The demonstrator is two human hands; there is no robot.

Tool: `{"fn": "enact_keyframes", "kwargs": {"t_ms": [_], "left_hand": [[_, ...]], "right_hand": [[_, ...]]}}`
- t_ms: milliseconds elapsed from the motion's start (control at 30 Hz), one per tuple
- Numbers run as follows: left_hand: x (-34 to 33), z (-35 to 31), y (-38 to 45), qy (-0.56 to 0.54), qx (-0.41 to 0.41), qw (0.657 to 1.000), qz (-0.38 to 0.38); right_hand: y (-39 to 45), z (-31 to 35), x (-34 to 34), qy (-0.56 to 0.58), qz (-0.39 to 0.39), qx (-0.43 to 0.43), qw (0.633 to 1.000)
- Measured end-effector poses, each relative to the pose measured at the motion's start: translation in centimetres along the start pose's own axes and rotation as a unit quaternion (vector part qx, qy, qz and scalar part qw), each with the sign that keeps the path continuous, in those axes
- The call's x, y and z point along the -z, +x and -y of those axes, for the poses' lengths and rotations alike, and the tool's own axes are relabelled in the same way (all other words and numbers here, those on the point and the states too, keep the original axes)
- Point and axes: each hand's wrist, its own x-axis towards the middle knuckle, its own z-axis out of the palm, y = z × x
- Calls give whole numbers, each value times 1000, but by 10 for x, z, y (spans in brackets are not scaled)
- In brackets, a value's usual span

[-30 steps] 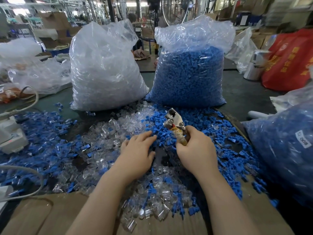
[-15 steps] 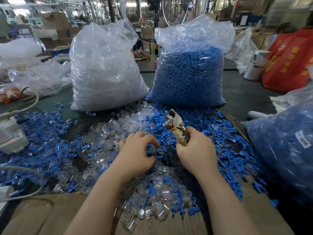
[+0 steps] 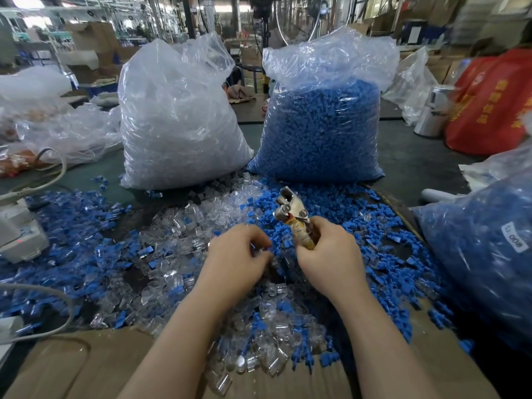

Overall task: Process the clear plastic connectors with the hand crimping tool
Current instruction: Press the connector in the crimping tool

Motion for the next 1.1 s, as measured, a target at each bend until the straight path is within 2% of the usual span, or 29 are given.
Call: {"fn": "enact_keyframes", "kwargs": {"t_ms": [67, 167, 333, 400, 500, 633, 833, 900, 1000, 1100], "left_hand": [[3, -2, 1, -148, 42, 987, -39], [11, -4, 2, -343, 95, 934, -37], [20, -6, 2, -514, 118, 850, -4], [20, -7, 2, -544, 117, 831, 6], [20, -7, 1, -522, 108, 846, 18], [20, -8, 0, -518, 95, 849, 38], [22, -8, -1, -461, 77, 883, 50], [26, -2, 0, -378, 77, 920, 64], [28, 8, 1, -164, 85, 980, 78], [22, 6, 2, 21, 72, 992, 96]], "right_hand": [[0, 1, 0, 30, 3, 10, 999], [0, 2, 1, 85, 4, 25, 996], [-1, 5, 1, 161, 22, 41, 986], [-1, 6, 1, 187, 31, 46, 981], [-3, 8, 2, 222, 36, 58, 973], [-3, 12, 4, 269, 38, 66, 960], [-3, 11, 4, 272, 49, 72, 958], [-3, 10, 3, 258, 37, 69, 963], [-2, 7, 1, 235, 15, 60, 970], [-2, 7, -1, 224, 5, 53, 973]]}}
